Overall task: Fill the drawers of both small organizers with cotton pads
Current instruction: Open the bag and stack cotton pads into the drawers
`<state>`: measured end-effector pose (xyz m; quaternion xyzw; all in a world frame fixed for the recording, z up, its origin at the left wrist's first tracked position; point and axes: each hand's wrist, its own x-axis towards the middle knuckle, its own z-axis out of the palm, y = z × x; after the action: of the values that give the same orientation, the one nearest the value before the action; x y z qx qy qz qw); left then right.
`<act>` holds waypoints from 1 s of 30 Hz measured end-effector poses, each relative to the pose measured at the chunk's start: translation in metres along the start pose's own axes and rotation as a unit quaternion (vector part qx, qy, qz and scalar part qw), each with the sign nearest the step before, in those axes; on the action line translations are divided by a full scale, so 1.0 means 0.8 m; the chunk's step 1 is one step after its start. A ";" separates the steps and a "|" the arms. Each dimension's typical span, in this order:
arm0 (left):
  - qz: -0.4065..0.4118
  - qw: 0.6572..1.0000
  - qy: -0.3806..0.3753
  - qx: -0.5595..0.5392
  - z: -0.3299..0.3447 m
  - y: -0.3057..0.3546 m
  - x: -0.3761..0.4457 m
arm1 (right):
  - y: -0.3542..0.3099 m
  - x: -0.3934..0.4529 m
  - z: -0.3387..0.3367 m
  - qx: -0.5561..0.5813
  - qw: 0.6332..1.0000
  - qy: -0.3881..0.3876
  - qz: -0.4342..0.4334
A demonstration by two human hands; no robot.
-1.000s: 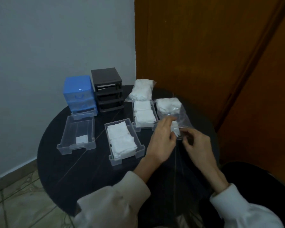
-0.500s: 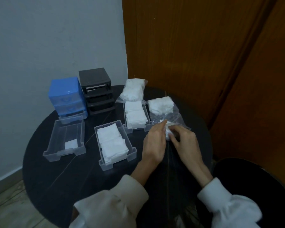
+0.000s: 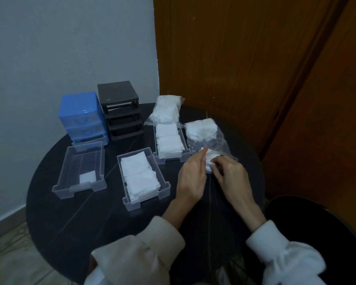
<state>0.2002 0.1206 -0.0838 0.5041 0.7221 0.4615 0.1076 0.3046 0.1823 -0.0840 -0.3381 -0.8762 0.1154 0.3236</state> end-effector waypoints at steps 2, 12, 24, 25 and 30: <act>-0.004 1.000 -0.003 -0.004 0.000 -0.001 0.001 | 0.001 -0.001 -0.001 0.005 1.000 0.004 0.004; -0.002 1.000 -0.016 0.001 0.001 0.001 0.000 | 0.004 -0.008 -0.016 0.085 0.995 0.034 0.045; 0.002 1.000 -0.025 0.015 0.000 0.000 -0.001 | 0.013 -0.010 -0.014 0.137 0.987 0.036 0.082; 0.002 1.000 -0.024 0.019 0.000 0.000 -0.001 | 0.013 -0.010 -0.015 0.135 0.987 0.032 0.079; 0.000 1.000 -0.020 0.010 0.001 -0.003 -0.001 | 0.009 -0.011 -0.015 0.089 0.995 0.000 0.053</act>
<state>0.2000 0.1207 -0.0861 0.5137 0.7247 0.4441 0.1168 0.3211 0.1816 -0.0824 -0.3534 -0.8435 0.2100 0.3458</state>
